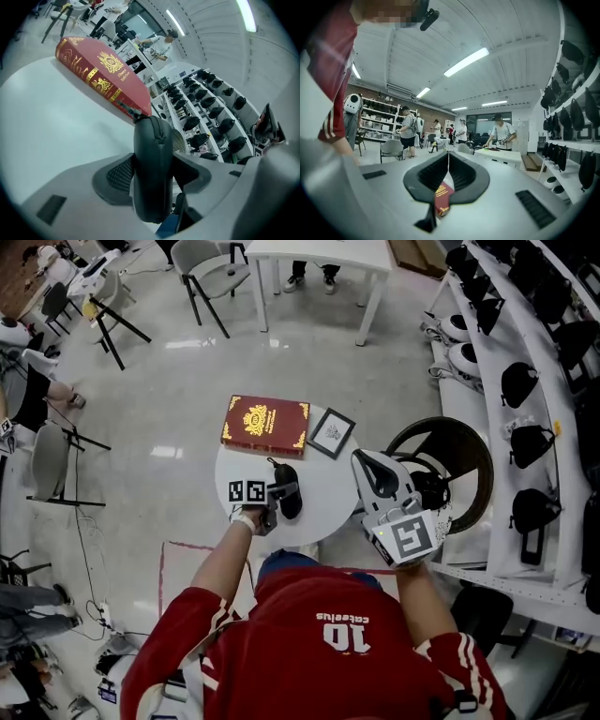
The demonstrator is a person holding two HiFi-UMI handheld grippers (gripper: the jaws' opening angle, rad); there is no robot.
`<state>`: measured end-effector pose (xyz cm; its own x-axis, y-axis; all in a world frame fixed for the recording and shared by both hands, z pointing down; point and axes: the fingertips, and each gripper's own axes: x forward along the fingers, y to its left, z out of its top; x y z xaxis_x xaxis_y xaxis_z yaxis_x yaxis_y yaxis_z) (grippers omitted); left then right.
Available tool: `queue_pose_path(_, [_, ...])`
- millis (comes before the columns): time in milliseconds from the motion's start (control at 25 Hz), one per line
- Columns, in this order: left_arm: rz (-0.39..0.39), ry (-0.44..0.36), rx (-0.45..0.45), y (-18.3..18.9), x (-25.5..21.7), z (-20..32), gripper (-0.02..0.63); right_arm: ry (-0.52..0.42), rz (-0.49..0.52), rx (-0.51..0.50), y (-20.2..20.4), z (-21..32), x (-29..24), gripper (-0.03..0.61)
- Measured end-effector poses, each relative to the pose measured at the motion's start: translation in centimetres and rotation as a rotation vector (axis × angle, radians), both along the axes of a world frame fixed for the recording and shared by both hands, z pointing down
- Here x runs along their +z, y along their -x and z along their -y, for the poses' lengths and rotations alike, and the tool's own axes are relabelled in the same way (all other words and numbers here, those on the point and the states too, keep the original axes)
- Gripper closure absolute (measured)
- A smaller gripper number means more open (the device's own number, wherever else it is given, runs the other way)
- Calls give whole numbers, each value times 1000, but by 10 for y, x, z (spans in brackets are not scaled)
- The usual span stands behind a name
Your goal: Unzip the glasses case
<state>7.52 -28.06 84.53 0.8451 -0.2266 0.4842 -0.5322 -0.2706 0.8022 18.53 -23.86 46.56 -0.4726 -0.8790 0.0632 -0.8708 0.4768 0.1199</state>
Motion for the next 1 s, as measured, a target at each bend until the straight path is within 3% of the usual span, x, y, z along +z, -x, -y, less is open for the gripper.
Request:
queue_pose_path(200, [13, 20, -23, 4, 11, 6, 360, 20, 0, -13, 3, 6, 7, 561])
queue_pose_path(400, [146, -27, -4, 16, 21, 12, 346, 31, -4, -30, 7, 8, 11, 561])
queue_pose_path(560, [209, -53, -6, 26, 21, 16, 311, 24, -1, -37, 8, 11, 10, 561])
queue_pose_path(1000, [231, -78, -88, 66, 4, 18, 295, -7, 20, -75, 21, 18, -7, 561])
